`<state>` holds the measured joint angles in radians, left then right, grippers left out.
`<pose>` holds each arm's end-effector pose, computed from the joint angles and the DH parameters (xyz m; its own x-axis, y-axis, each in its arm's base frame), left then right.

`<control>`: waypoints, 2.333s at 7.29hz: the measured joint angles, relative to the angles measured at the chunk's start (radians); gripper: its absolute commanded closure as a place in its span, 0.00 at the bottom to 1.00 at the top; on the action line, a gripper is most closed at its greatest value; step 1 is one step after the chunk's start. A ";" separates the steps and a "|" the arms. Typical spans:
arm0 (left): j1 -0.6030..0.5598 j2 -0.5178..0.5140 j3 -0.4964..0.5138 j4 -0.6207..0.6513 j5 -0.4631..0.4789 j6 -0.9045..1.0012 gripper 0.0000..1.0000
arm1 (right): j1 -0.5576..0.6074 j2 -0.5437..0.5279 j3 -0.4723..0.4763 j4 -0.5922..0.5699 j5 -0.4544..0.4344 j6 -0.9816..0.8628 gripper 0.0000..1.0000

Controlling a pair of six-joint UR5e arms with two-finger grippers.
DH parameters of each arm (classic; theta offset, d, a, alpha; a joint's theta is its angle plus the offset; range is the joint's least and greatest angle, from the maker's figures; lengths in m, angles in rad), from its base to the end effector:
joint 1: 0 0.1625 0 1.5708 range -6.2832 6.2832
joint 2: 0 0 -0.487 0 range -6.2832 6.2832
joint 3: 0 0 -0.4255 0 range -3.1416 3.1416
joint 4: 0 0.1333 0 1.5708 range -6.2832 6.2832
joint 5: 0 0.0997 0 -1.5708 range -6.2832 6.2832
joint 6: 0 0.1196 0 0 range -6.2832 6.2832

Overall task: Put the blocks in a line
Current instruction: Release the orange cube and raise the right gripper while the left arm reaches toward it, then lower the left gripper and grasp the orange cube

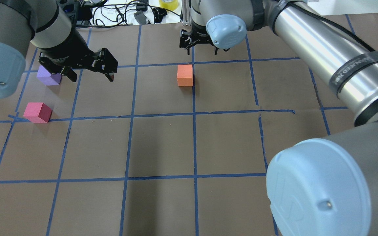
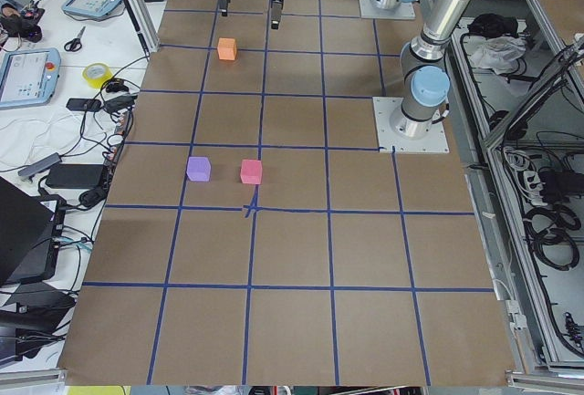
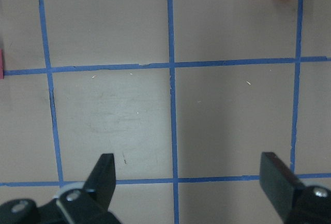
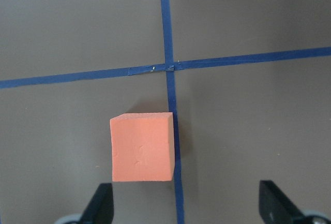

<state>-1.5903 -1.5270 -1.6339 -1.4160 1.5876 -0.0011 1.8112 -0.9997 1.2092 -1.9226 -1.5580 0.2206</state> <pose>-0.1414 -0.5164 0.5358 -0.9997 0.0161 -0.0165 0.0182 0.9907 -0.1351 0.3203 -0.7401 0.3795 -0.9988 -0.0236 -0.0434 -0.0176 0.9906 -0.1356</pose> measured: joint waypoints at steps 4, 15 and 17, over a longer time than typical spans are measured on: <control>0.008 -0.063 0.013 0.156 -0.061 -0.018 0.00 | -0.145 -0.379 0.328 0.057 -0.012 -0.162 0.00; -0.199 -0.640 0.170 0.579 -0.134 -0.267 0.00 | -0.258 -0.639 0.395 0.309 -0.022 -0.184 0.00; -0.208 -0.702 0.182 0.607 -0.128 -0.279 0.00 | -0.257 -0.647 0.395 0.313 -0.014 -0.186 0.00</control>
<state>-1.7985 -2.2294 -1.4521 -0.8086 1.4597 -0.2806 1.5538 -1.6465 1.6044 -1.6100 -1.5716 0.0342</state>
